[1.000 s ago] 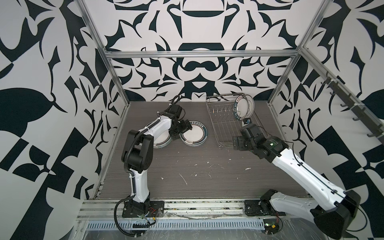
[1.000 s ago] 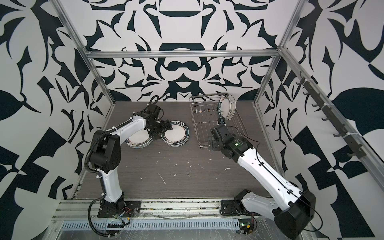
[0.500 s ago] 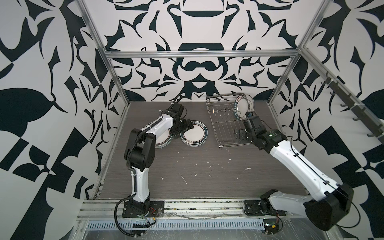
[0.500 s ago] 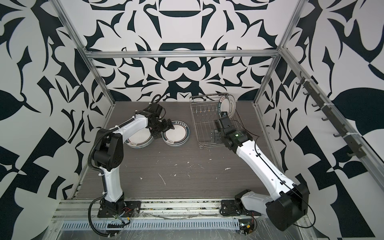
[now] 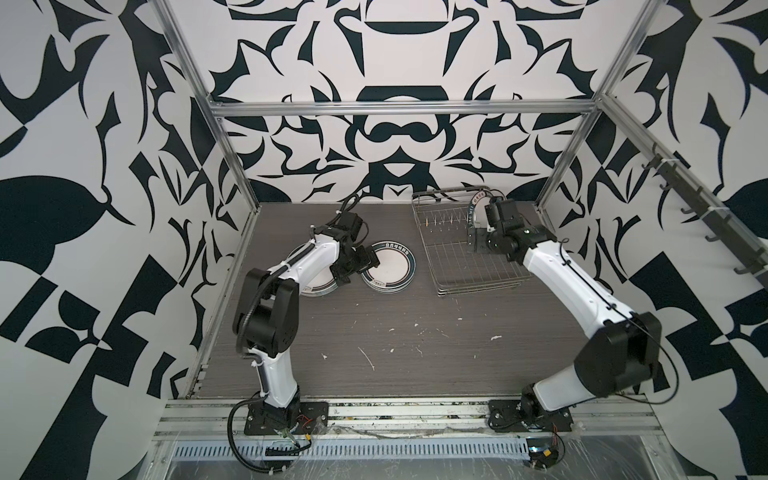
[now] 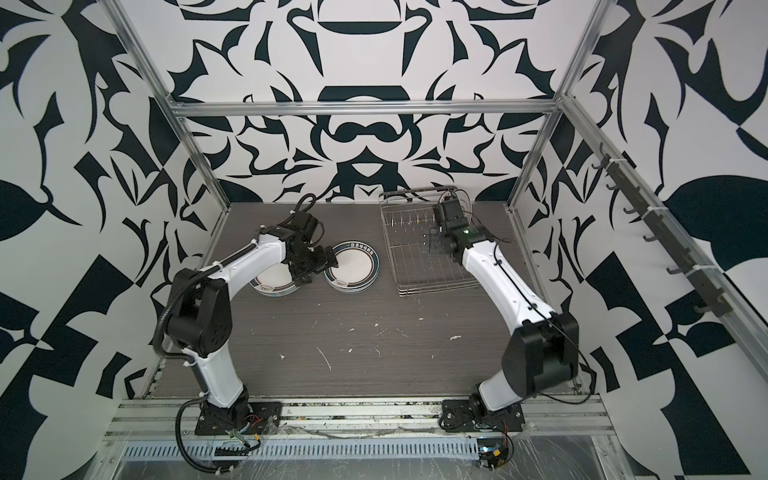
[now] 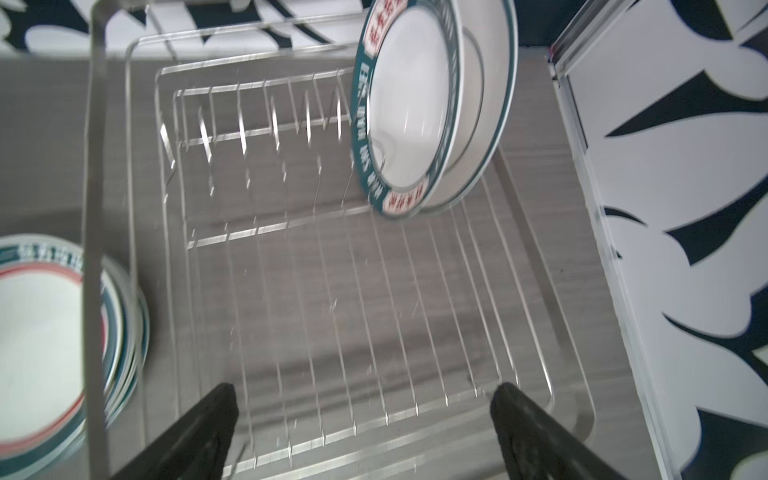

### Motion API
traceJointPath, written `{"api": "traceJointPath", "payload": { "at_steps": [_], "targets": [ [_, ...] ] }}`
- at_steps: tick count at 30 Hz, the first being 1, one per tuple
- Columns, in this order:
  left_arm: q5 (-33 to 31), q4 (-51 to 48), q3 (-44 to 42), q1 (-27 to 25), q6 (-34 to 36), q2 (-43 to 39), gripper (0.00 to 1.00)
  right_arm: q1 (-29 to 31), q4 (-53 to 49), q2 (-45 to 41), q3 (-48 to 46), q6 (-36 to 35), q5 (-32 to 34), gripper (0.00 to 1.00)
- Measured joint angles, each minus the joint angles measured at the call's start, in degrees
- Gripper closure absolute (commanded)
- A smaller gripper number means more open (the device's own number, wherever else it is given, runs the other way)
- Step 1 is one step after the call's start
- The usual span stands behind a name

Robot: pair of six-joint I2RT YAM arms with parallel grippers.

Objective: Unload the plates from the dish rack
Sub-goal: 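Grip the nearest HAO SHI HAO WEI plate in the rack with right gripper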

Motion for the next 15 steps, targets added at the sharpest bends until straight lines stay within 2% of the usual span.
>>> {"api": "traceJointPath", "payload": {
  "at_steps": [8,15],
  "targets": [
    [-5.79,-3.02,-11.72,2.05,0.11,-20.26,0.01,-3.98,2.89,16.33,13.68,-2.86,0.94,0.04],
    [-11.06,-5.27,-19.08,5.92,0.33,-33.99,0.01,-5.95,1.90,25.75,25.27,-4.22,0.94,0.07]
  ]
}}
